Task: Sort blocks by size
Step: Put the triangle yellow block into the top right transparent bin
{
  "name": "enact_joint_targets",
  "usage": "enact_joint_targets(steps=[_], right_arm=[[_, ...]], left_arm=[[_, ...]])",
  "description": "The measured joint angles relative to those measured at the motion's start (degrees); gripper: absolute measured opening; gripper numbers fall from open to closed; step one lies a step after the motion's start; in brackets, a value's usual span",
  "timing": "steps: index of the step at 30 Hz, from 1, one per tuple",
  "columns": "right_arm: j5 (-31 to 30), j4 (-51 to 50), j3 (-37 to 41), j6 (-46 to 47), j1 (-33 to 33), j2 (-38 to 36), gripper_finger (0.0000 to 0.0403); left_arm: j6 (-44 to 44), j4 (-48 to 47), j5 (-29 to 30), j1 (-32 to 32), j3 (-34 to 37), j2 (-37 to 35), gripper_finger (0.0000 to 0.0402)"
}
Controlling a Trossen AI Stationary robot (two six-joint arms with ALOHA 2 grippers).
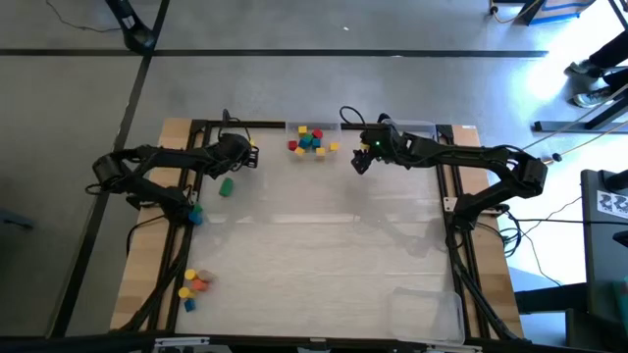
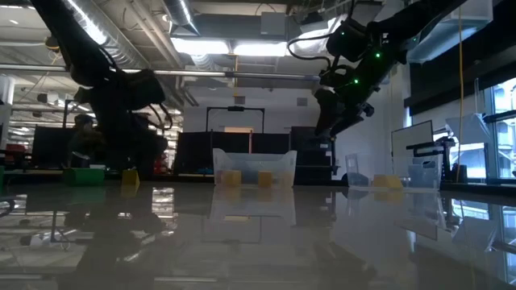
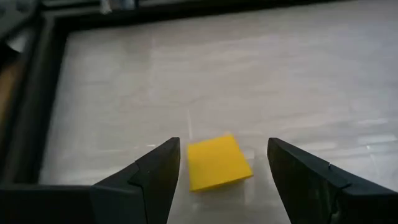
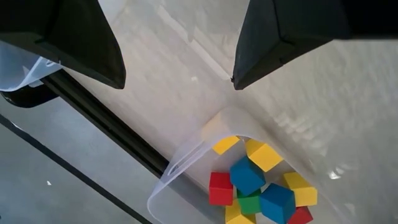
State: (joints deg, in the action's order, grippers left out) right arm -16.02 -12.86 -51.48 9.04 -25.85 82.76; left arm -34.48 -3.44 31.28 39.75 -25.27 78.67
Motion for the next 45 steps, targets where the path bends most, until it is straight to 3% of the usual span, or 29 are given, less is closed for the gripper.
enact_joint_targets(steps=[8,18,24,29,34,38,45], right_arm=[[0.0,0.2,0.0,0.0,0.0,0.0,0.0294],[0.1,0.8,0.0,-0.2,0.0,0.0,0.0294],[0.2,0.8,0.0,-0.6,0.0,0.0,0.0294],[3.3,1.1,0.0,-2.3,0.0,0.0,0.0294],[8.4,5.4,0.0,-3.4,2.2,0.0,0.0294],[13.4,10.4,0.0,-5.7,7.3,0.0,0.0294],[14.1,22.6,0.0,-19.3,18.6,0.7,0.0294]], left_arm=[[0.0,0.9,0.1,0.1,0.1,4.2,0.0224],[4.8,3.2,-0.2,0.0,0.1,5.1,0.012],[11.1,1.9,-1.3,-2.9,0.3,2.8,0.012],[13.9,2.5,-12.5,-9.2,0.4,-3.7,0.0133],[14.8,4.1,-18.8,-16.8,0.4,-11.6,0.013],[16.8,6.4,-25.6,-22.1,0.3,-16.9,0.0126],[17.4,15.2,-36.8,-28.7,0.3,-19.2,0.0132]])
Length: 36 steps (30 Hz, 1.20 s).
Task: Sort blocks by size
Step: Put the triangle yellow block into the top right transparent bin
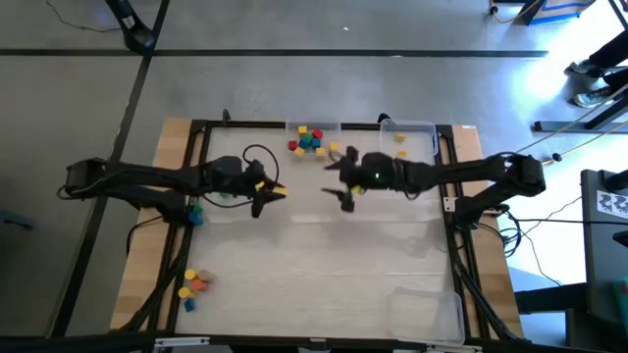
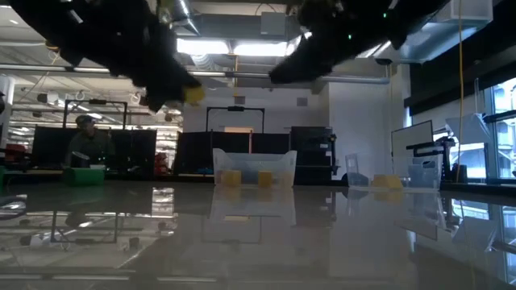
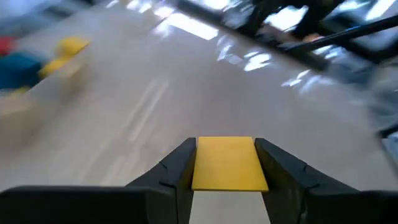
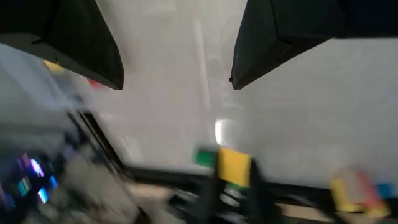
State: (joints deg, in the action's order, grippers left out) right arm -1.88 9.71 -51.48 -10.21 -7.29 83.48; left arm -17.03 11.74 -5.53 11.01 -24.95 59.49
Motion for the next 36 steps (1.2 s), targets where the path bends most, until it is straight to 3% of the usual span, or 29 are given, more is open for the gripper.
enact_joint_targets(steps=[10,17,28,36], right_arm=[[-0.6,17.8,0.0,-15.6,8.7,7.2,0.0294],[-5.5,32.3,-1.6,-30.9,11.6,14.7,0.0294],[-5.8,30.6,-7.5,-32.7,11.9,18.1,0.0286],[-4.5,30.6,-7.4,-33.0,11.8,18.2,0.0195]], left_arm=[[-4.8,17.2,-0.7,-5.4,-0.2,4.2,0.0134],[-8.3,23.7,-1.8,-7.8,-1.7,7.4,0.0134],[-8.3,24.1,-1.8,-9.9,-3.7,9.2,0.0135],[-8.5,23.9,-1.7,-9.9,-3.7,9.2,0.0135]])
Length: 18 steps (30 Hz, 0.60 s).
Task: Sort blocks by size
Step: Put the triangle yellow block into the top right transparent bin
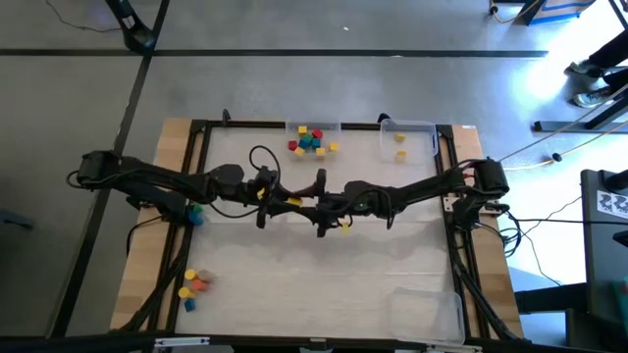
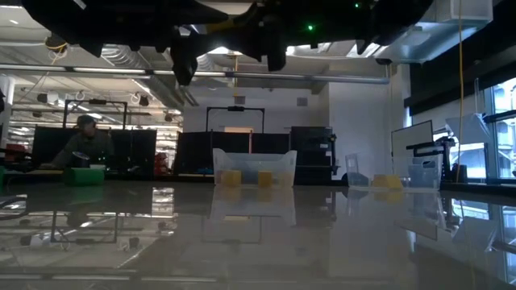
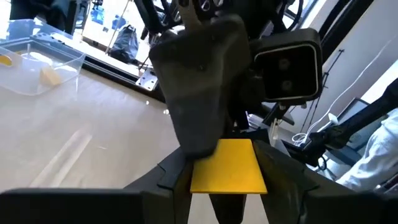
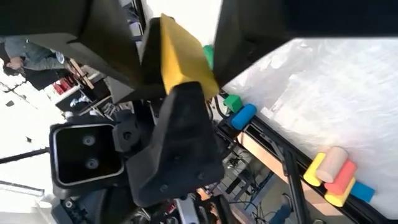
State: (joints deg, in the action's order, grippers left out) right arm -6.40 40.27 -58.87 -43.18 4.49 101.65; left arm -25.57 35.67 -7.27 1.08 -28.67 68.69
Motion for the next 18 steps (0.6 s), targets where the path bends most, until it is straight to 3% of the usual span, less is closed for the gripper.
enact_joint_targets(steps=[8,18], right_arm=[[-0.1,-1.6,0.0,-1.8,0.0,0.0,0.0095],[-0.8,-1.1,-0.1,-0.2,0.0,-0.1,0.0088]], left_arm=[[-1.2,0.3,0.4,0.0,0.0,0.0,0.0138],[0.5,0.1,1.1,0.9,0.0,-0.1,0.0197]])
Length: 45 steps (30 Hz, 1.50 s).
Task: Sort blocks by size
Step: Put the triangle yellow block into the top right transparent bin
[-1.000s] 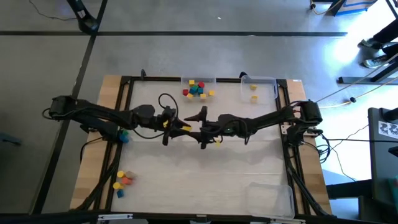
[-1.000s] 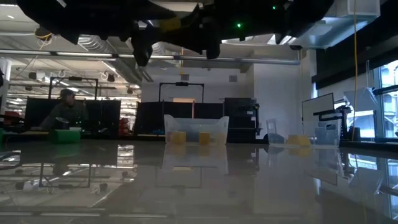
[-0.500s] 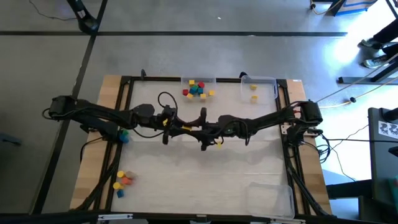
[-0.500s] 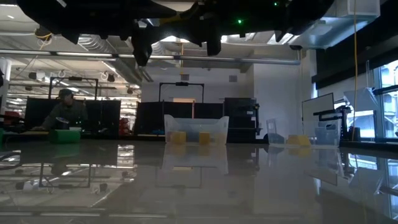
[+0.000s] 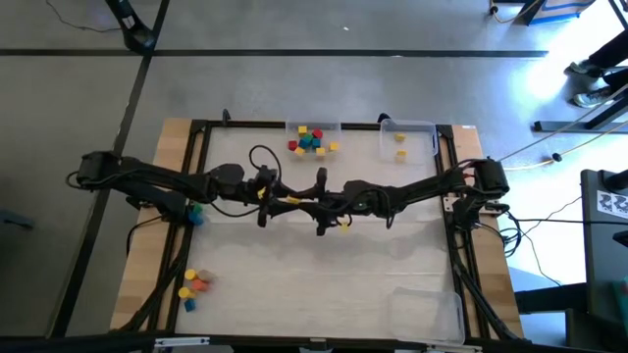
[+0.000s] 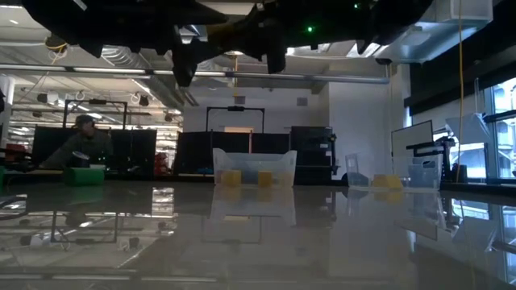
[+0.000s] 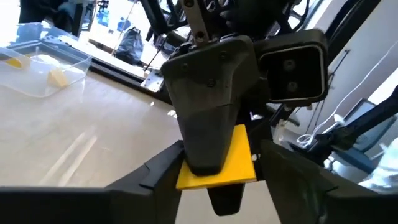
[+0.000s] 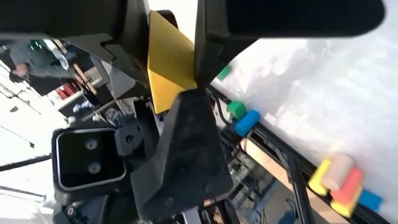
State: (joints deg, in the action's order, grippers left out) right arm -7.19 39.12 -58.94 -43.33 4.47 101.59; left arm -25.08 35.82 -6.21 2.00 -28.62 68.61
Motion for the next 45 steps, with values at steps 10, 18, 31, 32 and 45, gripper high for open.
enact_joint_targets(steps=[10,18,31,32,45], right_arm=[[-11.2,-5.0,0.1,-0.2,1.7,-1.6,0.0087],[-24.5,-8.6,0.1,-0.2,2.7,-2.1,0.0089],[-33.5,-40.5,0.1,17.6,-2.8,-15.6,0.0087],[-33.8,-44.4,0.1,19.9,-3.8,-17.0,0.0087],[-31.7,-76.9,0.1,42.7,-24.2,-24.7,0.0089]], left_arm=[[4.2,-16.5,1.0,7.3,0.0,-11.6,0.0229],[6.2,-32.4,11.5,9.6,0.0,-18.1,0.0226],[6.6,-41.2,13.0,9.7,0.0,-18.0,0.0226],[6.6,-41.4,13.0,9.7,0.0,-18.0,0.0226],[6.5,-41.3,13.0,9.7,0.0,-18.0,0.0226]])
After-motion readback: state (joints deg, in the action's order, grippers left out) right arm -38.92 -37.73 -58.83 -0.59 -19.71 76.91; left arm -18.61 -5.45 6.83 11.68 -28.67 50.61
